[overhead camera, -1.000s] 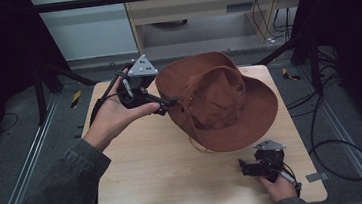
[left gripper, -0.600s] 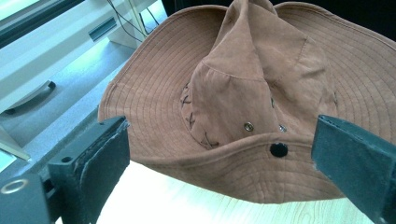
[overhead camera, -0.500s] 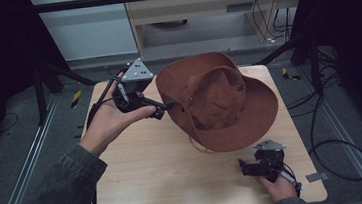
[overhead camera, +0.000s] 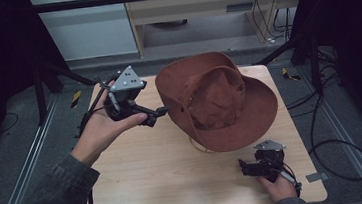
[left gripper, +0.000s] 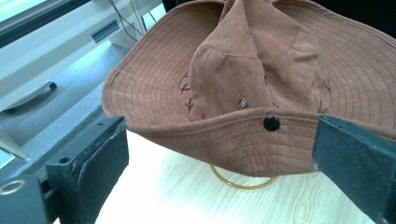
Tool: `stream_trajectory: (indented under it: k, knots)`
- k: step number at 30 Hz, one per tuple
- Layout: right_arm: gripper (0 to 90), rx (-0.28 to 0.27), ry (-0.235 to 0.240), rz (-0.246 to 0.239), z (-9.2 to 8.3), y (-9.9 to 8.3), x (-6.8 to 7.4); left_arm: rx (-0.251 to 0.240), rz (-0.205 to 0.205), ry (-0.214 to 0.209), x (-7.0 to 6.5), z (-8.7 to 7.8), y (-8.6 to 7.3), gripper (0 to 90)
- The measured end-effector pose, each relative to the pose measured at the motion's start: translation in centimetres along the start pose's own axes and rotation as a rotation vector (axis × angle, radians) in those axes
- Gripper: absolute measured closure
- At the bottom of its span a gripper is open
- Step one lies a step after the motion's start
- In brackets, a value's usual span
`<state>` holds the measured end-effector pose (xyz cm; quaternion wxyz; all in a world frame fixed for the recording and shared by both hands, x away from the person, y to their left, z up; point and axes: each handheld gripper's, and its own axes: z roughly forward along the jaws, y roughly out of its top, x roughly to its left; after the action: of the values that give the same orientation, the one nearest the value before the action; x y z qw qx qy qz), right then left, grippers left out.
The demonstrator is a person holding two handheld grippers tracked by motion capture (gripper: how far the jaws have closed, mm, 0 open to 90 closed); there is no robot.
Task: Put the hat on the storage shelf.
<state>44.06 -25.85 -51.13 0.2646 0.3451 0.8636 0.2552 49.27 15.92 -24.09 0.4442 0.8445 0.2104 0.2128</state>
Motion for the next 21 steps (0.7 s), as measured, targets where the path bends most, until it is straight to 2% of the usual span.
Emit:
stream_trajectory:
  k: [7, 11, 21]
  knots:
    - [0.4, -0.001, 0.000, -0.001, 0.0, 0.0, 0.0, -0.005, -0.024, 0.004, 0.0, -0.1, -1.8, 2.9]
    - [0.4, -0.001, 0.000, -0.001, 0.0, 0.0, 0.0, -0.026, -0.049, 0.008, 0.0, -0.3, -2.8, 3.0]
    - [0.4, -0.001, 0.000, 0.000, 0.0, 0.0, 0.0, -0.025, -0.069, 0.006, 0.1, -0.9, -4.8, 2.9]
